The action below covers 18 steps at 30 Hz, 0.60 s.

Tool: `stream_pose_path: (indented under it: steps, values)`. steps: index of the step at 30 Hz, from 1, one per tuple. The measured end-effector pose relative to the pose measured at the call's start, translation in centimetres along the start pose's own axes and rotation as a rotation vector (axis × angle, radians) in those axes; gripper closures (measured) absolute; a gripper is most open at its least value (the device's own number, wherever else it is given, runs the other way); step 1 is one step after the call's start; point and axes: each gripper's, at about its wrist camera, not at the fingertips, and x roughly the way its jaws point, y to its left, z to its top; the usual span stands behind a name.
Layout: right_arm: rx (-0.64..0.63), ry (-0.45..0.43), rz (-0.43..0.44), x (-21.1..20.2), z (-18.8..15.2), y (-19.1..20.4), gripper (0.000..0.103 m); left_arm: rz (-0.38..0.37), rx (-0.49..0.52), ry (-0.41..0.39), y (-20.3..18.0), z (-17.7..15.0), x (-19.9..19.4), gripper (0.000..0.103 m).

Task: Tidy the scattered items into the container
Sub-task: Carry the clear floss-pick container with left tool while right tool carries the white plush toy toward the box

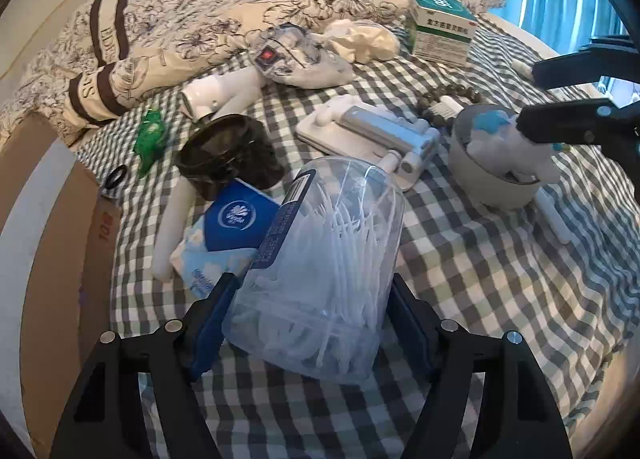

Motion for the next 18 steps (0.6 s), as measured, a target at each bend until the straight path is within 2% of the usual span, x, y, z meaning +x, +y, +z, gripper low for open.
stream_pose_path:
  steps: [2,6,8,13,14,16,18]
  values:
    - [-0.034,0.039,0.027,0.6,0.2,0.2,0.045,-0.013,-0.017,0.011,0.0,0.2,0.4,0.028]
    - [-0.126,0.11,-0.005,2.1,0.2,0.7,0.045,-0.023,-0.033,0.016,0.0,0.4,0.8,0.027]
    - [-0.15,0.147,-0.014,3.1,0.1,0.6,0.045,-0.021,-0.056,0.023,0.2,0.7,1.2,0.023]
    - [-0.173,0.24,-0.016,6.2,-0.2,0.5,0.047,-0.015,-0.086,0.031,0.3,0.8,2.2,0.022]
    - [-0.167,0.246,-0.02,6.7,-0.3,0.5,0.047,-0.014,-0.089,0.037,0.3,0.8,2.4,0.022]
    - [-0.124,0.236,0.003,6.8,-0.3,0.2,0.055,-0.017,-0.112,0.024,0.5,0.8,2.4,0.024]
    - [-0.075,0.212,0.0,6.2,-0.3,0.0,0.055,-0.021,-0.117,0.013,0.6,0.7,2.2,0.028]
